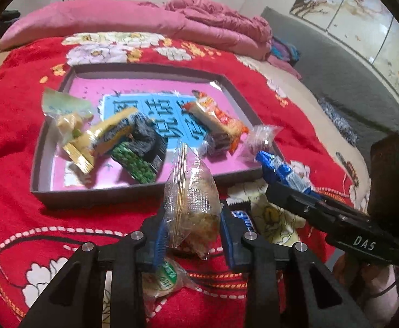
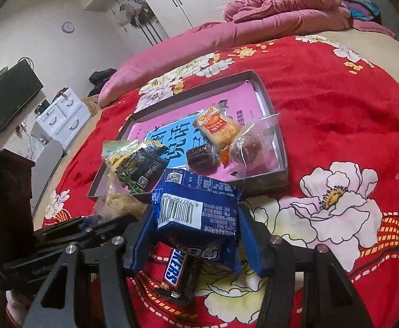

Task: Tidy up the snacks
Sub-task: 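Lift and carry the pastry bag over the tray with the left tool while the right carries the blue pack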

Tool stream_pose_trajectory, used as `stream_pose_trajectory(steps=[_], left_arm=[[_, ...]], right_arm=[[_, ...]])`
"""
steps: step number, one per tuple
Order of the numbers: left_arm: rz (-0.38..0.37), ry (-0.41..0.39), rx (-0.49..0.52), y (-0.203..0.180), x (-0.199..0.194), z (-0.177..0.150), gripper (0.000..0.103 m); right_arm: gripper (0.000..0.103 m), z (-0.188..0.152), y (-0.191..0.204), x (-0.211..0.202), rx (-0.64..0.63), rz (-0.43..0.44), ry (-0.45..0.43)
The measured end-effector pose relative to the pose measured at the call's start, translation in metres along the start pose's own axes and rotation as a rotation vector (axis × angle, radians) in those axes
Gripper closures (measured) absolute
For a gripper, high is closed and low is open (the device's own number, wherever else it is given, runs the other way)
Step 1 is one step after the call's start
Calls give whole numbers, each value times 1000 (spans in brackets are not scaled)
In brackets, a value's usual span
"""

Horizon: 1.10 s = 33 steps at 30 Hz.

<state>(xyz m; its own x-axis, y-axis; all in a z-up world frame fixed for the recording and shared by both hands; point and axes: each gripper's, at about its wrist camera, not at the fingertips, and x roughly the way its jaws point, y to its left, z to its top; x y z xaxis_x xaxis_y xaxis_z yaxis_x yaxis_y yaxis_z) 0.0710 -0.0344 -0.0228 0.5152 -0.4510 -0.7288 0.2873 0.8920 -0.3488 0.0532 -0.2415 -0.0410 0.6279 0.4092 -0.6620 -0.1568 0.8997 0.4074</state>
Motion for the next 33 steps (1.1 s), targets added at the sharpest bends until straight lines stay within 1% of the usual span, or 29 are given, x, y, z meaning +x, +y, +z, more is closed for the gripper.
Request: stream_pose_trajectory(steps=[5, 10, 13, 22, 30, 33], left_arm=[[10, -77, -16, 7, -16, 6, 69], [8, -91, -47, 16, -19, 9, 69], [7, -114, -61, 21, -23, 12, 69], [36, -138, -104, 34, -21, 19, 69], [95, -146, -132, 48, -13, 27, 69], [104, -146, -141, 52, -10, 29, 69]], right_arm=[[45, 2, 5, -3, -22, 0, -23], [45, 4, 12, -3, -49, 0, -39], [45, 6, 16, -4, -72, -1, -52], [45, 9, 21, 0, -86, -2, -58], [45, 13, 22, 4, -83, -3, -64], [45, 15, 21, 5, -82, -5, -67]])
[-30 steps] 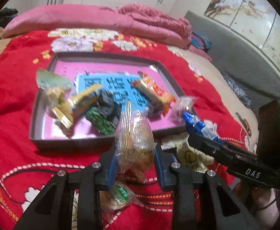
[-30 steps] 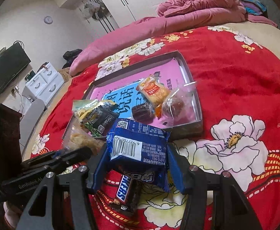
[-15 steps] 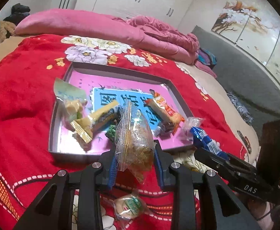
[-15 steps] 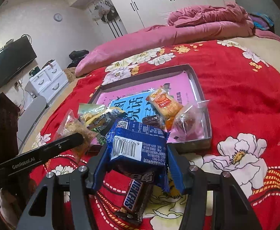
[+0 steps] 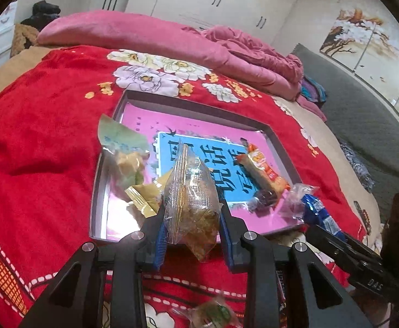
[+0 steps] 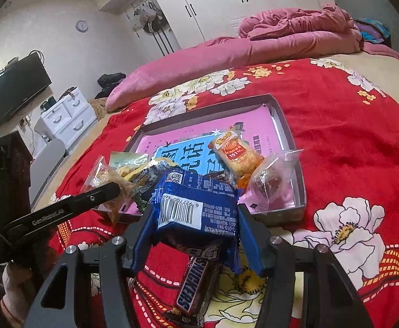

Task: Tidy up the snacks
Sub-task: 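Lift and carry the pastry bag over the tray with the left tool while the right carries the blue pack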

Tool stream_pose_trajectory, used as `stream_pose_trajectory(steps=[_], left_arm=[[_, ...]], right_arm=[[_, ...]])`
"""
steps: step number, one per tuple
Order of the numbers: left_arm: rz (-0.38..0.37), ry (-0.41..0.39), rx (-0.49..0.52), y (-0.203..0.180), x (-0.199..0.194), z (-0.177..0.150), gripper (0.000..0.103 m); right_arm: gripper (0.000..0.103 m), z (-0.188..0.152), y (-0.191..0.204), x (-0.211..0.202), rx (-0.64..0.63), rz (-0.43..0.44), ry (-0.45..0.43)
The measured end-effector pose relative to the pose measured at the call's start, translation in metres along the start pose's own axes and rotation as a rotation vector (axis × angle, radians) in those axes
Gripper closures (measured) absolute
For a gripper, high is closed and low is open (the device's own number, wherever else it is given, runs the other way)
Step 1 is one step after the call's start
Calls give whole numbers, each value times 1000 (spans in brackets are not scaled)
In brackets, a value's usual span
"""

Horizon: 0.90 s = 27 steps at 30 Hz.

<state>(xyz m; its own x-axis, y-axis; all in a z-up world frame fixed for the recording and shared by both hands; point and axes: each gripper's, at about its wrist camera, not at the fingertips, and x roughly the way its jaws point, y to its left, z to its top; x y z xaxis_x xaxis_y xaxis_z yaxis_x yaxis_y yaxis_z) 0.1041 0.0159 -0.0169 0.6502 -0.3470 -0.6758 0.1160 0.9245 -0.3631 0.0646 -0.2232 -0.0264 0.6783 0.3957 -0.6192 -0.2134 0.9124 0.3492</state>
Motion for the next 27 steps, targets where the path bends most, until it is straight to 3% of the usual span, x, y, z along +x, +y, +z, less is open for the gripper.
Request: stream_pose_trajectory(steps=[27], left_arm=[[-17, 33, -27, 7, 22, 6, 69]], right_arm=[[45, 17, 6, 21, -30, -43, -27]])
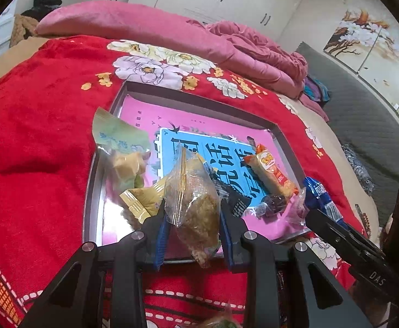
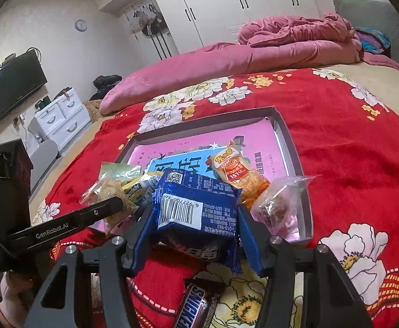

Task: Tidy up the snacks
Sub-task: 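Lift and carry the pastry bag over the tray with the left tool while the right carries the blue pack, then lower the pastry bag into the tray with the left tool while the right lowers the blue pack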

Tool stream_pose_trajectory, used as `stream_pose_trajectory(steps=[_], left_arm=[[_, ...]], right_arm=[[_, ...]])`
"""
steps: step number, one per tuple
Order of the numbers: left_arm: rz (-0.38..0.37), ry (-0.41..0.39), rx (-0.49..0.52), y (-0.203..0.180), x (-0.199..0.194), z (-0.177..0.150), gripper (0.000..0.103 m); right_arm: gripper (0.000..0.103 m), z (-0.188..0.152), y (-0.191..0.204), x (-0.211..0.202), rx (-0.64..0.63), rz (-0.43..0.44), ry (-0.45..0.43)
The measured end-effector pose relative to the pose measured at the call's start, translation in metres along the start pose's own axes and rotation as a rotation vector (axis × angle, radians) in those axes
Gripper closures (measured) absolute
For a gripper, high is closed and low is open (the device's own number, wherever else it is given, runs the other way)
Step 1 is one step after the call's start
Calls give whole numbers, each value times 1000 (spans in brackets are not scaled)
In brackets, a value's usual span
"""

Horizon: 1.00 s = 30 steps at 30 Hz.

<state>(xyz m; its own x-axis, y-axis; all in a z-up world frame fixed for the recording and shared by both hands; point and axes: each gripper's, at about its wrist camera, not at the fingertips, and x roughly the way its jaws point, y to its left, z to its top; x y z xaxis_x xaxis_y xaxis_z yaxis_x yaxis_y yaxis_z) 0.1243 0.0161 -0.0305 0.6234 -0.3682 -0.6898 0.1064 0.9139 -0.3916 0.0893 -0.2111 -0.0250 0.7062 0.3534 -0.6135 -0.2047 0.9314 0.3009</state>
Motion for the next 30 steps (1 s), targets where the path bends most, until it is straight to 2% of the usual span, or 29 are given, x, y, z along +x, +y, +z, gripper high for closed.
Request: stream_pose_trajectory(steps=[13, 30], left_arm=[[-12, 13, 15, -5, 7, 1, 70], [-21, 23, 25, -8, 11, 1, 70]], right_arm=[[45, 6, 8, 16, -45, -43, 7], [45, 5, 27, 34, -128, -22, 50]])
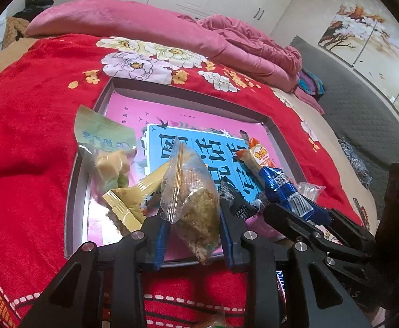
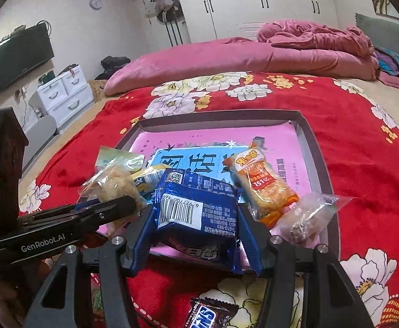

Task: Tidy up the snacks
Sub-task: 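Lower the pastry bag into the tray with the left tool while the right lowers the blue pack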

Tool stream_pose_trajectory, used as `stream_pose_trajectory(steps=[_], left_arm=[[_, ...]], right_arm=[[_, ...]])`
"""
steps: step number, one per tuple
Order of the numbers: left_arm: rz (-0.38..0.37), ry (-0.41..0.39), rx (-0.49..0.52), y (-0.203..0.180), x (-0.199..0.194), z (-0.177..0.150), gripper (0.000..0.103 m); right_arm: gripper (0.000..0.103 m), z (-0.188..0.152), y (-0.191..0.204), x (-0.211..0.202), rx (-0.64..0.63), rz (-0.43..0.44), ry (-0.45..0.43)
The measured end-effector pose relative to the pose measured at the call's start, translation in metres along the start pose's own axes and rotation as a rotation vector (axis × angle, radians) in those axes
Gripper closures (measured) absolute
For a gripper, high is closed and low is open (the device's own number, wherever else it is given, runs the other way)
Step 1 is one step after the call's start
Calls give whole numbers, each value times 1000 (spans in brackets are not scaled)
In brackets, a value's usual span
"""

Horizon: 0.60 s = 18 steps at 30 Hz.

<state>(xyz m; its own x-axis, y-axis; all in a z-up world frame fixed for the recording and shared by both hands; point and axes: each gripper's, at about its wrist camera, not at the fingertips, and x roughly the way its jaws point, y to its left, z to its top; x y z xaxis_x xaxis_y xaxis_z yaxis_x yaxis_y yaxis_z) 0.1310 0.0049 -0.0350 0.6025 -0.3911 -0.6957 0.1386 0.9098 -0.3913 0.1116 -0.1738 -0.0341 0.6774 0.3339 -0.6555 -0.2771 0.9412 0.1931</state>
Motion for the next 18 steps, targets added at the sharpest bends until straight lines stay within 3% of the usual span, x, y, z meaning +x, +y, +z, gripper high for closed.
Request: stream_pose_trajectory(steps=[18], left_arm=[[-5, -2, -15, 1, 1, -1, 69]], right_arm=[[41, -2, -4, 9, 3, -36, 26]])
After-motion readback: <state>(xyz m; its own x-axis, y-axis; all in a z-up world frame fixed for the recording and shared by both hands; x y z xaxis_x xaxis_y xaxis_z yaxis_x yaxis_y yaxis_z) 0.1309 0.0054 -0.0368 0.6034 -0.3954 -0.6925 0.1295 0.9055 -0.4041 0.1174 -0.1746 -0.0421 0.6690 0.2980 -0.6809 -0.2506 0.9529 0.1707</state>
